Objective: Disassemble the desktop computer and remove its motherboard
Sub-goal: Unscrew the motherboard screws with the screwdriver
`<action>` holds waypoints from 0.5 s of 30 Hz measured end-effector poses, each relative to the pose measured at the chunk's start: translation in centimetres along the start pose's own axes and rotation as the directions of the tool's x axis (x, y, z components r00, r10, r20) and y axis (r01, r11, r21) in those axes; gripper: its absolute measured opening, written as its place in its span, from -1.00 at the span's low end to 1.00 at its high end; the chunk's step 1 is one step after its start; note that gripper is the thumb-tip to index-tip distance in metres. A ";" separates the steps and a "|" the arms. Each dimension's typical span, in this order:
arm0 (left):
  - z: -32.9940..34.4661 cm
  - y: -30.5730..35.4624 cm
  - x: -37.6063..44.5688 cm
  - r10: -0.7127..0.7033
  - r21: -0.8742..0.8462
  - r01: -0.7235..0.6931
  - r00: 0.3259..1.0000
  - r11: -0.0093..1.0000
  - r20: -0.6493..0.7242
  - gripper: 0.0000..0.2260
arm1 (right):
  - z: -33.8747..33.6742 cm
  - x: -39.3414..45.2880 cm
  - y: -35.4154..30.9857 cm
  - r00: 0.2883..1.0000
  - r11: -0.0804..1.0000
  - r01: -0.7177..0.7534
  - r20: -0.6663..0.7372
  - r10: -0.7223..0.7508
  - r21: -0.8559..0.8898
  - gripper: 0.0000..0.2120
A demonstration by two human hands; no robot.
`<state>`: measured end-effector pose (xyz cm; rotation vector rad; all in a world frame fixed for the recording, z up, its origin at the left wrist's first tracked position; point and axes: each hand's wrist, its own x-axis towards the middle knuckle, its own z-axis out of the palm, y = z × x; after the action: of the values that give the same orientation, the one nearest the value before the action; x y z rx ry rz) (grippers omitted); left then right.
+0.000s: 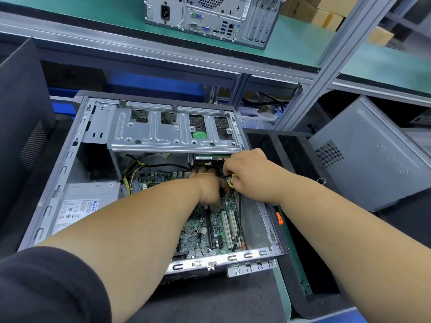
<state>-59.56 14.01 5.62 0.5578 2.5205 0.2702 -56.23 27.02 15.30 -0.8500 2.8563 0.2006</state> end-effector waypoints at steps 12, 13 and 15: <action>0.0 0.1 -0.1 -0.008 0.002 0.008 1.000 1.000 -0.014 -0.53 | 0.9 0.2 0.1 0.998 0.998 0.036 -0.044 -0.038 -0.045 -0.74; 0.0 0.1 -0.1 -0.008 0.004 0.008 1.000 1.000 -0.020 -0.53 | 1.0 0.2 0.1 0.998 0.997 0.041 -0.046 -0.044 -0.061 -0.74; -0.1 0.0 -0.2 0.005 0.014 -0.005 1.000 1.000 -0.016 -0.54 | 1.2 0.4 0.2 0.998 0.998 0.047 -0.045 -0.049 -0.047 -0.77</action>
<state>-59.44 13.96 5.80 0.5695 2.5393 0.2595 -56.50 27.15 14.10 -0.9435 2.8803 0.2453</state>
